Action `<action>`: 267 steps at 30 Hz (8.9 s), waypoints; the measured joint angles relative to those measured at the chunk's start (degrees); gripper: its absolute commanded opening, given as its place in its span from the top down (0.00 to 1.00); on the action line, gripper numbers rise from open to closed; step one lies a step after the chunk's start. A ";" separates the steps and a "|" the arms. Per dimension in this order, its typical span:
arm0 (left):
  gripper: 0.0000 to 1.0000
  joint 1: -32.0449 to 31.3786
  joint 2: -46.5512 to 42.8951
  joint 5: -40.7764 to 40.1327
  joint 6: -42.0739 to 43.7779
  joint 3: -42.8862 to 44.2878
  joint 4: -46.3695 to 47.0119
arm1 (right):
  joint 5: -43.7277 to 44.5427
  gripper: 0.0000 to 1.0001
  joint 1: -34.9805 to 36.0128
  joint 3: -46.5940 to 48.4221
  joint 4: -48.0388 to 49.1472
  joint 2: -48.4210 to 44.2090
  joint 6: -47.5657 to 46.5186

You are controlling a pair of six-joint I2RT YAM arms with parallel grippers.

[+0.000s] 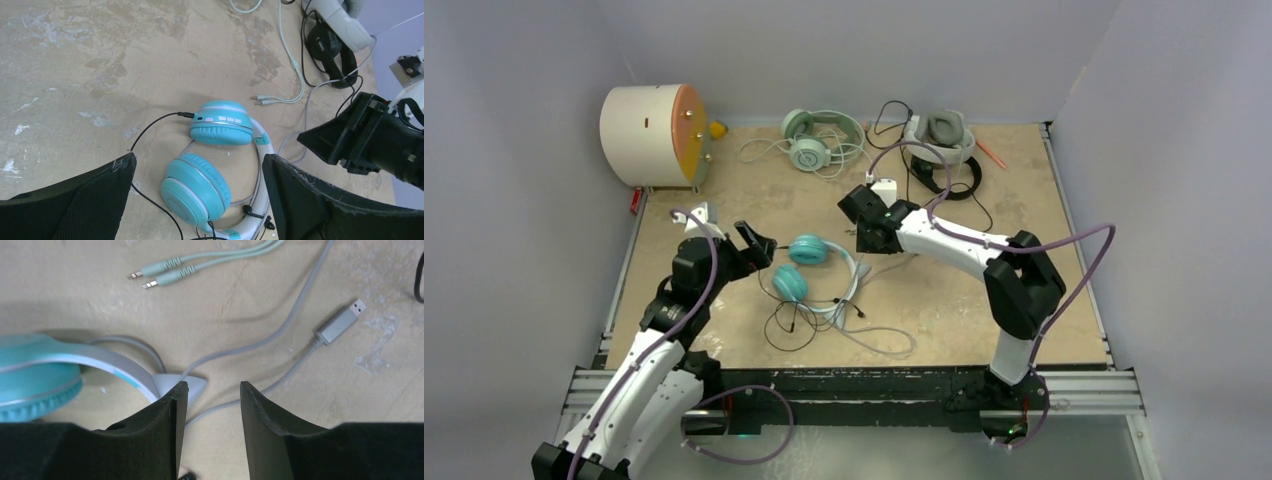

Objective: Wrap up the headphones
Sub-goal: Place the headphones at the center of the board, then pick up the headphones from the center of the board, then move the headphones cable to the center of the board, then place the headphones at the center of the board, then pick up the headphones from the center of the board.

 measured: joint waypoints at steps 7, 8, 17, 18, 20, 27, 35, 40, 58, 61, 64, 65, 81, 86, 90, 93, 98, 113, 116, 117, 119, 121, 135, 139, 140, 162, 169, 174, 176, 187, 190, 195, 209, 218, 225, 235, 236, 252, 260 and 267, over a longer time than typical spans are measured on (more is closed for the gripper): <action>0.05 0.00 -2.40 0.46 0.00 -0.57 1.09 | -2.43 0.58 -1.20 4.20 2.69 5.18 0.48; 0.05 0.00 -2.27 0.96 0.02 -0.70 1.60 | -2.91 0.60 -1.38 4.20 2.93 6.01 0.63; 0.07 -0.04 1.53 9.33 -1.40 -1.07 6.67 | -6.29 1.00 -4.04 0.31 3.30 5.31 2.25; 0.07 -0.17 2.23 10.23 -1.88 -1.09 7.39 | -6.75 1.00 -4.87 -0.94 3.21 3.82 2.40; 0.07 -0.72 3.52 11.65 -3.06 -1.36 8.83 | -6.88 1.00 -6.97 -3.63 3.23 0.22 2.49; 0.08 -8.52 7.72 9.99 -5.11 -1.75 10.64 | -4.76 1.00 -21.22 -11.89 1.60 -17.51 0.59; 0.07 -24.28 20.92 -1.81 -4.48 3.89 9.81 | -2.34 1.00 -46.16 -18.53 -1.44 -35.56 1.27; 0.07 -30.18 34.32 -7.26 -3.15 14.58 7.17 | -4.74 0.99 -46.31 -18.82 -2.10 -38.03 0.61; 0.69 -38.42 62.01 -13.84 -0.79 32.41 -8.15 | -6.47 0.97 -46.10 -19.32 -3.45 -38.32 -0.28; 1.00 -37.90 63.08 -14.23 -1.07 32.41 -9.14 | -5.68 0.96 -46.10 -19.32 -3.45 -38.73 -0.26; 1.00 -36.76 62.55 -15.74 0.20 32.46 -9.84 | -4.74 0.98 -46.12 -19.32 -3.54 -38.77 -0.17; 1.00 -36.06 62.03 -15.93 0.48 32.46 -10.47 | -4.31 0.98 -46.10 -19.30 -3.58 -38.64 -0.07; 1.00 -3.21 18.71 -16.59 0.76 31.78 -19.41 | -10.27 1.00 -69.68 -10.21 -6.69 -25.00 5.07; 1.00 -1.40 18.29 -19.87 1.75 33.20 -24.70 | -16.31 0.88 -69.59 -10.69 -3.78 -24.96 2.69; 1.00 -1.31 18.53 -18.86 3.91 36.22 -26.12 | -25.38 0.44 -68.19 -14.21 2.43 -25.66 -2.84; 1.00 -1.31 19.91 -17.07 5.64 39.52 -26.71 | -28.81 0.24 -61.20 -16.37 4.98 -26.93 -7.52; 1.00 -1.31 22.25 -15.28 8.20 44.26 -28.74 | -29.33 0.13 -41.59 -15.32 7.04 -27.10 -14.73; 1.00 -1.31 22.12 -13.14 10.62 46.62 -31.71 | -21.70 0.08 -3.72 -12.68 9.44 -12.11 -23.87; 1.00 -1.31 22.12 -12.35 10.64 46.60 -31.71 | -19.43 0.09 0.28 -9.64 9.66 -6.82 -22.77; 1.00 -1.31 22.12 -12.02 10.64 46.60 -31.69 | -18.18 0.09 1.38 -8.22 9.66 -5.05 -21.97; 1.00 -1.31 22.12 -11.19 10.62 46.56 -31.61 | -15.30 0.12 2.86 -5.07 9.44 -1.75 -19.37; 1.00 -1.31 22.12 -10.27 10.62 46.42 -31.47 | -12.46 0.13 3.45 -2.23 8.79 1.05 -16.09; 1.00 -1.31 22.23 -6.58 10.62 43.06 -29.70 | -3.52 0.17 3.45 -0.66 6.19 7.96 2.08; 1.00 -1.31 22.23 -5.73 10.60 42.40 -29.09 | -3.37 0.19 3.48 -0.63 6.27 8.48 4.85; 1.00 -1.31 22.25 -5.49 10.60 42.27 -28.94 | -3.19 0.20 3.48 -0.59 6.16 8.81 5.31; 1.00 -1.31 22.23 -4.98 10.84 41.24 -28.41 | 4.87 0.82 -15.13 -13.46 -0.63 -0.90 5.73; 1.00 -1.31 22.25 -3.04 10.84 40.15 -27.61 | -0.55 0.72 -45.99 -20.65 -0.04 -16.26 4.72; 1.00 -1.31 23.69 0.92 11.06 39.47 -26.73 | -4.07 0.20 -45.11 -20.13 -0.68 -25.86 1.40; 1.00 -1.31 24.85 3.61 11.17 39.45 -25.99 | -6.21 0.16 -44.63 -19.91 -0.17 -27.76 -1.62; 0.98 -8.39 32.98 16.31 8.85 37.05 -15.89 | -26.99 0.17 -36.28 -22.43 6.99 -36.87 -15.74; 0.98 -12.61 36.00 20.37 5.64 34.62 -9.42 | -34.03 0.17 -32.89 -26.25 10.78 -38.14 -16.76; 0.98 -13.75 40.33 31.43 -4.59 26.88 6.40 | -40.92 0.17 -32.87 -31.08 14.38 -39.80 -17.49; 0.31 -13.55 46.58 39.98 -17.00 19.89 30.10 | -54.88 0.10 -32.94 -34.58 23.71 -44.30 -17.22; 0.22 -13.49 37.73 30.56 -3.10 21.20 14.25 | -59.82 0.12 -32.92 -37.81 27.45 -40.37 -12.07; 0.23 -13.46 31.39 20.09 6.38 22.71 3.87 | -43.93 0.16 -29.16 -35.60 19.06 -34.73 -9.84; 0.26 -13.49 28.04 13.70 9.14 17.46 -0.57 | -17.07 0.26 -16.00 -32.76 7.76 -31.08 5.95; 0.26 -13.49 27.52 13.27 9.14 17.20 -0.57 | -15.50 0.27 -14.78 -32.81 7.17 -30.67 7.78; 0.28 -13.49 19.52 12.63 9.11 13.11 0.90 | -6.21 1.00 -8.26 -26.88 3.10 -14.45 15.72; 0.28 -13.90 14.05 23.04 9.25 10.40 7.56 | 1.77 1.00 -8.22 -15.63 -2.97 -20.37 -1.42; 0.28 -14.71 14.23 28.72 8.90 9.88 12.79 | -1.95 1.00 -8.20 -10.73 -0.17 -30.91 -13.88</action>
